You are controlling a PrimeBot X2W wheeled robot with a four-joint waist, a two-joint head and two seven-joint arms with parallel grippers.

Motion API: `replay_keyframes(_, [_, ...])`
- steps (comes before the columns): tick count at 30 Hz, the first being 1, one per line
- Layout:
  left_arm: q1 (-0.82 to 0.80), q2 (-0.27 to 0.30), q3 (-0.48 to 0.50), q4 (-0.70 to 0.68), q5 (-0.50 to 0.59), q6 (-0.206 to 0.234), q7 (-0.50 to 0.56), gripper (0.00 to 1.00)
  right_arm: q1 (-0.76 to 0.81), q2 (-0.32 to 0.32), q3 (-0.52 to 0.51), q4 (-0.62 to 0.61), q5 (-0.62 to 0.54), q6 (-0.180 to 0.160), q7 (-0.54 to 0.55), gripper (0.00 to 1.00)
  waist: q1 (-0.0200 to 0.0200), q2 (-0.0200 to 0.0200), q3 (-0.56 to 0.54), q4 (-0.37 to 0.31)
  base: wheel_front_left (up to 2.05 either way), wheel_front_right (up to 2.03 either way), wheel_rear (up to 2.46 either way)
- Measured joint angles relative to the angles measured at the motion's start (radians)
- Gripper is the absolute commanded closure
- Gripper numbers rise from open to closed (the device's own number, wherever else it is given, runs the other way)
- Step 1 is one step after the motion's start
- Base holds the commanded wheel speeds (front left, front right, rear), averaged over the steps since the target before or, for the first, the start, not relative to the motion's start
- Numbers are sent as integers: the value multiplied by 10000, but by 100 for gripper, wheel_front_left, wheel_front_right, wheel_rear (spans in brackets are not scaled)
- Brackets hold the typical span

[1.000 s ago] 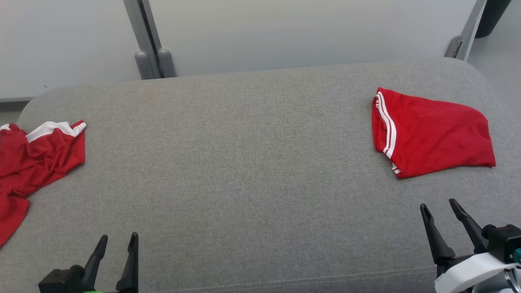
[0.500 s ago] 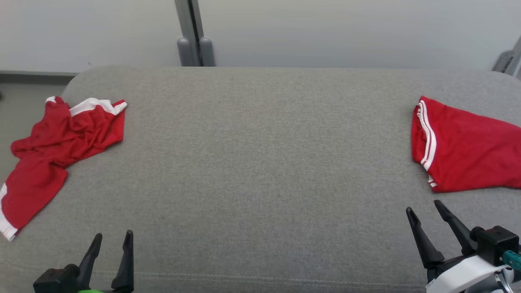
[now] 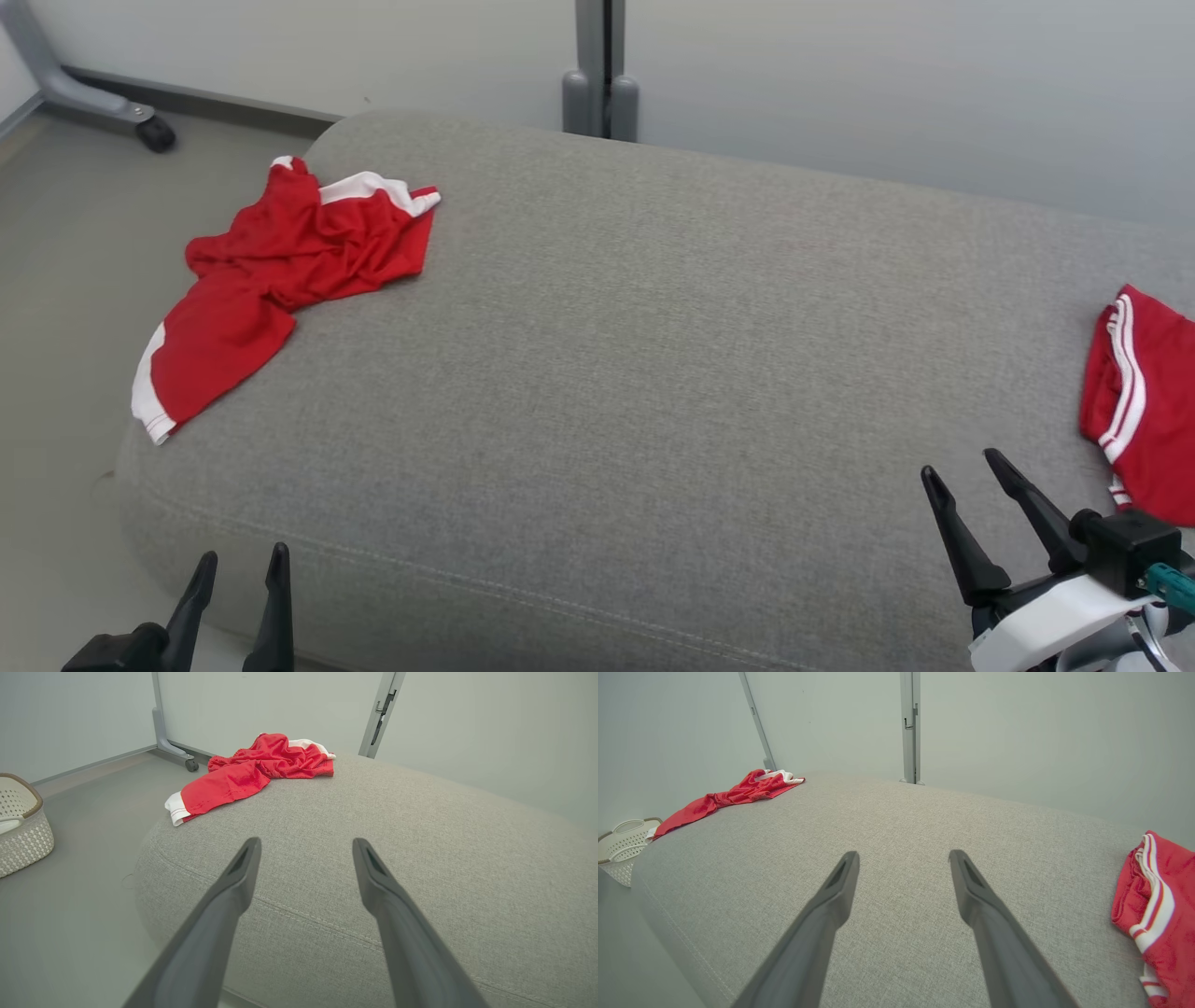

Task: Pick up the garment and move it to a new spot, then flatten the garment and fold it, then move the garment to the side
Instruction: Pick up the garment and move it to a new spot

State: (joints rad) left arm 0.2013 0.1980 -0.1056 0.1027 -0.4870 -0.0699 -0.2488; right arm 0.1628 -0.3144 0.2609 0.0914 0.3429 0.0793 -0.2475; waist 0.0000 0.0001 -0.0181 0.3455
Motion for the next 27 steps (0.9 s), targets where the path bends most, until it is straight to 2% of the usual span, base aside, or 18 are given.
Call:
replay_keyframes(4, [0,12,-98,13,0,-13,0,0,15,4,-190,-6,-4,-4,0,0,0,0,23,553,0,0,0])
replay_keyframes(10, [0,73,251,-54,-27,-13,0,0,3,81,-123,-38,-151,0,0,0,0,0,176,1113,0,0,0])
replay_keyframes(16, [-42,79,514,-194,-295,-90,0,0,-105,12,-169,-186,-290,4,0,0,0,0,625,1217,0,0,0])
replay_keyframes(23, [-1072,104,965,-221,-1120,-188,8,0,-796,-585,-393,-660,-479,48,0,0,0,0,1405,1216,0,0,0])
replay_keyframes(27, [-1884,412,1277,-136,-1492,-249,309,0,-1181,-928,-539,-1076,-606,77,25,0,0,0,1926,1186,0,0,0])
